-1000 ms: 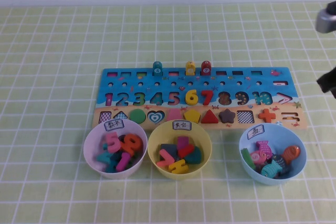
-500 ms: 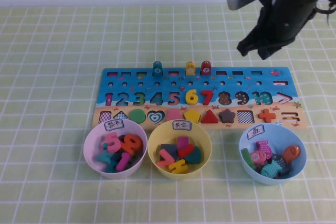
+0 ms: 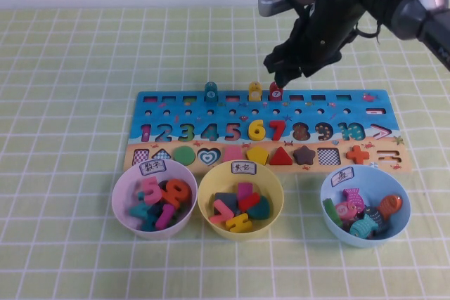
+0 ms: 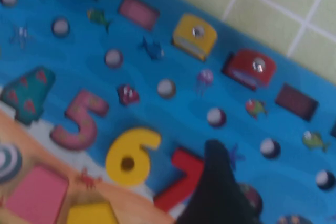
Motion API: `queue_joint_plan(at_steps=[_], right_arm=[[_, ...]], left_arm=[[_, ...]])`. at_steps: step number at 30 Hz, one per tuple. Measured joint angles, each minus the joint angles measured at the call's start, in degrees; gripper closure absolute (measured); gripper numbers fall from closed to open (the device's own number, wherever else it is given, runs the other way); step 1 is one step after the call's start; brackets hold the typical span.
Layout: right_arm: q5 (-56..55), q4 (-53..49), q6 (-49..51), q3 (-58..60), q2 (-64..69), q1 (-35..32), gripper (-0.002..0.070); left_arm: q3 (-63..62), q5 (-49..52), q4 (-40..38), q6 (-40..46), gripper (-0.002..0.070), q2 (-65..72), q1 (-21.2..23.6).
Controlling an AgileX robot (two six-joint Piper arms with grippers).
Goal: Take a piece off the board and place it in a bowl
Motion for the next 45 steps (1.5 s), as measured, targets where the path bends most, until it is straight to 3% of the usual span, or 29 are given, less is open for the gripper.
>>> queue_joint_plan(at_steps=[3, 15, 45], right_arm=[[-2.30, 0.79, 1.20, -0.75, 1.73, 0.00, 0.0248], [-10.55, 0.78, 3.68, -1.38, 5.38, 0.00, 0.0251], [-14.86, 0.57, 5.02, -1.61, 9.51, 0.00, 0.0283]], left_arm=[[0.00, 0.00, 0.00, 0.00, 0.0680, 0.00, 0.00], [0.00, 0.00, 0.00, 0.00, 0.0680, 0.00, 0.00], [0.00, 0.00, 0.00, 0.00, 0.0680, 0.00, 0.00]])
